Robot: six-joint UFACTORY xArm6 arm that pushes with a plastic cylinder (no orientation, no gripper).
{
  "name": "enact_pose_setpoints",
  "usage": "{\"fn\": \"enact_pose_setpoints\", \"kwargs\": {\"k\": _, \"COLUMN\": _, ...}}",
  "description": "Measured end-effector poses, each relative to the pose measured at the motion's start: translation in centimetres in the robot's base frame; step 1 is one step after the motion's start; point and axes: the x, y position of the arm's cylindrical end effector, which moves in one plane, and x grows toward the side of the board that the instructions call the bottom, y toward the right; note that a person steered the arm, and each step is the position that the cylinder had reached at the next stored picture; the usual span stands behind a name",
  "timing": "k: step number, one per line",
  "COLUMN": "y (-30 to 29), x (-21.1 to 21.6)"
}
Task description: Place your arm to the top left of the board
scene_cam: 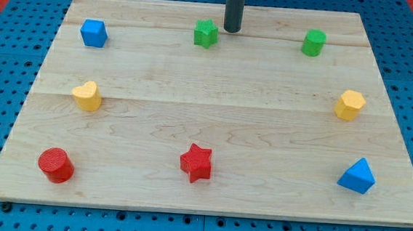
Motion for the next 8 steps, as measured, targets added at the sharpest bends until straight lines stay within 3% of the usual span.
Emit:
{"fn": "enact_pose_setpoints", "kwargs": {"k": 2, "y": -0.4, "x": -5.1}}
{"fn": "enact_pose_setpoints", "kwargs": {"k": 5, "y": -7.9, "x": -4.8}}
{"fn": "enact_pose_setpoints", "kwargs": {"k": 7, "y": -7.1, "x": -4.3}}
{"fn": "enact_pose_setpoints", "kwargs": {"k": 8, "y": -3.8, "x": -4.3}}
